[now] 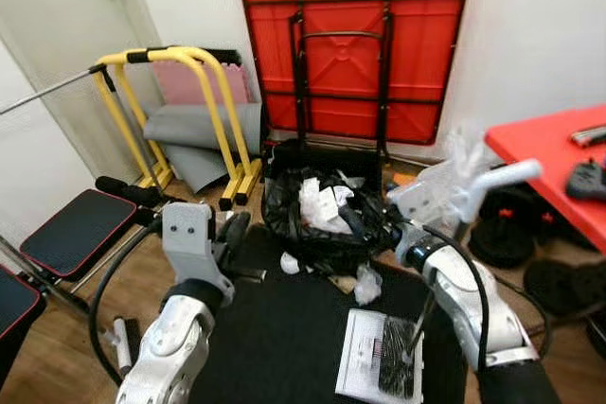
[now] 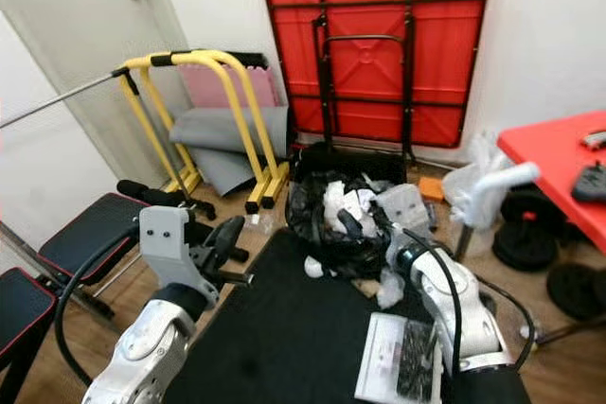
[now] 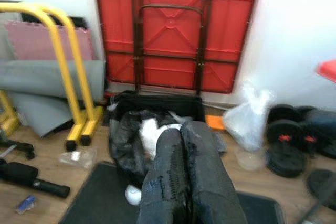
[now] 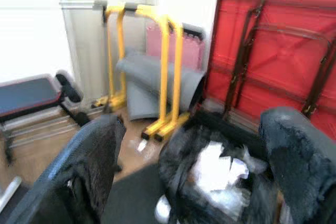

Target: Sweep floor

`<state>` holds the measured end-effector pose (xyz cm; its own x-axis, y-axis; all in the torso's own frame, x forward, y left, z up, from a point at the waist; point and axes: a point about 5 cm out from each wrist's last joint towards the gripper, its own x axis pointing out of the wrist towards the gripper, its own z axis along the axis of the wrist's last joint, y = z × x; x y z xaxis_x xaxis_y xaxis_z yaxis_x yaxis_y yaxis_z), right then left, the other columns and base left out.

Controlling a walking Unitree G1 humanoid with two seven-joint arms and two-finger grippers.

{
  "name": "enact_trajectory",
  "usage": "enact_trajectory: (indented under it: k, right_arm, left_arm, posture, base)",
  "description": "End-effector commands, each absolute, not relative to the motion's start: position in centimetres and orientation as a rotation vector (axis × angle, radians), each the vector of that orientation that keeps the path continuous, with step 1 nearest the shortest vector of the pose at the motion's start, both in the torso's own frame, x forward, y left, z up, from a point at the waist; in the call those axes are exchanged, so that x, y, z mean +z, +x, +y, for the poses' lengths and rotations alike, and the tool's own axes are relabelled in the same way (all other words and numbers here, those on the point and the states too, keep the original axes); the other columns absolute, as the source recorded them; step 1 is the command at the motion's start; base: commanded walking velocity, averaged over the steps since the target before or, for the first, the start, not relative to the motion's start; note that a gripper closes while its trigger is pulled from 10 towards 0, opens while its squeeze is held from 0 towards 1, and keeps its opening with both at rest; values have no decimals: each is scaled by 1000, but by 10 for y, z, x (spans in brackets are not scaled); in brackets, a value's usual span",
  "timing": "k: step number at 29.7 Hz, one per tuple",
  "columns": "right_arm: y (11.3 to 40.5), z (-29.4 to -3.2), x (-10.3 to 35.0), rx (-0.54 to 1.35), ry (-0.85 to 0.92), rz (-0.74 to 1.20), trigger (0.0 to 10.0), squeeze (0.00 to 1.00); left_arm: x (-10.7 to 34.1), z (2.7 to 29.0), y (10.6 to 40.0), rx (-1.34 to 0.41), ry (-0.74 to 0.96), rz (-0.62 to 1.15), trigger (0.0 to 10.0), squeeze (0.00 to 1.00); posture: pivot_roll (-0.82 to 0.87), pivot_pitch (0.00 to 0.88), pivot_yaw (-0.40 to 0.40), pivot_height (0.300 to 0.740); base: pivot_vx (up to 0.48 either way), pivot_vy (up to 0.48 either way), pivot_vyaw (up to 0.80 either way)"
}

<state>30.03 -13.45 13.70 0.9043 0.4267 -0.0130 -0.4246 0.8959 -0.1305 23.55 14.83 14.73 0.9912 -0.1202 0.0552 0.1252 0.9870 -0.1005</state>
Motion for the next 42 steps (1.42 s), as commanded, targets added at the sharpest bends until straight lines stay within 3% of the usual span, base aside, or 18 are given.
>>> enact_trajectory:
  k: [1,33,42]
  right_arm:
    - [298,-148,131,402,-161,16,10000,0]
    - [292,-142,137,499,-158,-19,10000,0]
    - [291,-142,137,507,-127,-25,10000,0]
  left_arm:
    - [149,142,236,-158,-103,-52,10000,0]
    - [151,144,236,-153,-119,-68,10000,0]
    - [152,143,234,-161,-117,-72,10000,0]
  posture:
    - [-105,0,9,740]
    - [-109,0,10,740]
    - [-109,0,12,740]
  base:
    - [296,0,0]
    - [17,0,45]
    - [296,0,313]
